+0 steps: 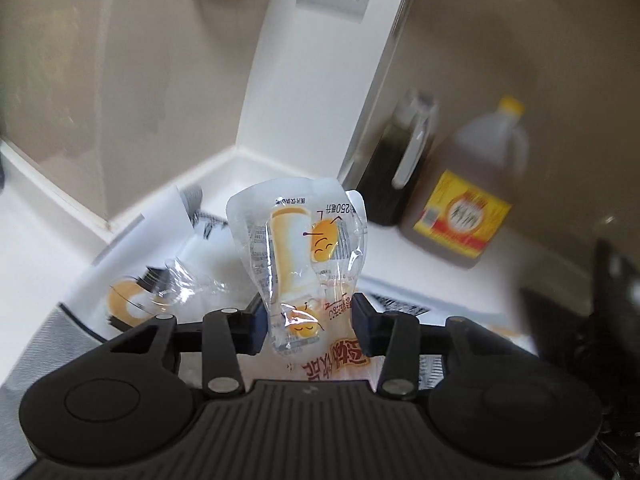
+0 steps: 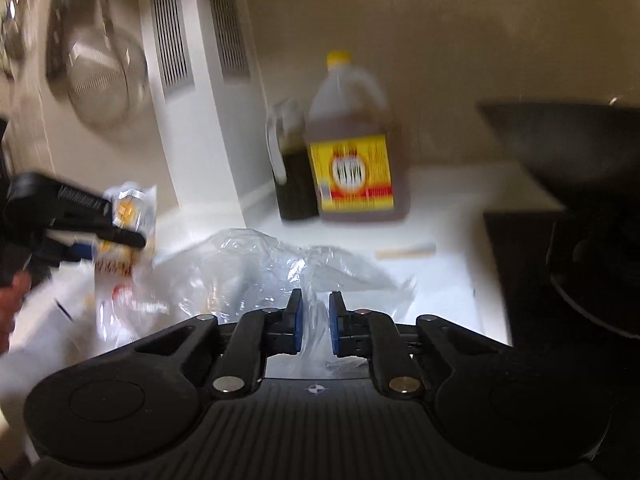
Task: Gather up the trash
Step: 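Lift the pouch and plastic bag with both tools and carry them down toward the bin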
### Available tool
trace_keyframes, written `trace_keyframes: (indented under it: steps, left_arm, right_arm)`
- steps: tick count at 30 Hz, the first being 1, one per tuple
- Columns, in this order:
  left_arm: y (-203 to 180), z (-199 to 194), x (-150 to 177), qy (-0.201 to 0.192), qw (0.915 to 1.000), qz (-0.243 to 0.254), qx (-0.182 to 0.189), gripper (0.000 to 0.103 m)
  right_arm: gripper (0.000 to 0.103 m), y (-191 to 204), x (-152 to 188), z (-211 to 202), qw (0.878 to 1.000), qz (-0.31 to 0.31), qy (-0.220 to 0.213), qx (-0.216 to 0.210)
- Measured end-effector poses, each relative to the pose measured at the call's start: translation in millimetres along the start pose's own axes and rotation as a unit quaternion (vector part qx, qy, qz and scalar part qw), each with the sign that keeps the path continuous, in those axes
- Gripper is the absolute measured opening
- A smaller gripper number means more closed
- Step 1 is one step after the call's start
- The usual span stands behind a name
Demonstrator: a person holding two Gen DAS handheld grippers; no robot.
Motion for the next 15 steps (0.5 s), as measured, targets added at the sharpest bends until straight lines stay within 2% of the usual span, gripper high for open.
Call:
trace_keyframes:
  steps: [4, 7, 10, 15]
  left_arm:
    - [6.4, -53.6, 1.9, -0.042, 0.9991, -0.01, 0.003, 0.048]
    - [11.9, -95.4, 11.1, -0.06, 0.9981, -0.011, -0.007, 0.048]
    - [15.6, -137.2, 28.6, -0.072, 0.9972, -0.01, -0.016, 0.048]
    - [16.2, -201.8, 69.2, -0.086, 0.9954, -0.006, -0.041, 0.048]
  right_arm:
    - [0.012, 0.3, -13.5, -22.4, 0.999, 0.015, -0.038, -0.035]
    - [0.009, 1.2, -17.4, -34.2, 0.998, 0.013, -0.039, -0.048]
    - [0.008, 2.3, -17.8, -49.9, 0.997, 0.02, -0.038, -0.069]
    - [0.006, 12.9, -7.7, -88.5, 0.992, -0.003, -0.042, -0.121]
Point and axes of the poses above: each gripper's, at about its wrist camera, not at the fingertips, and z roughly the way its jaws point, y to its left, x to its underside, the point moved 4 cm from there along z, roughly the way its jaws point, and after that the axes turned 15 degrees about z, right-handed, at the moved point
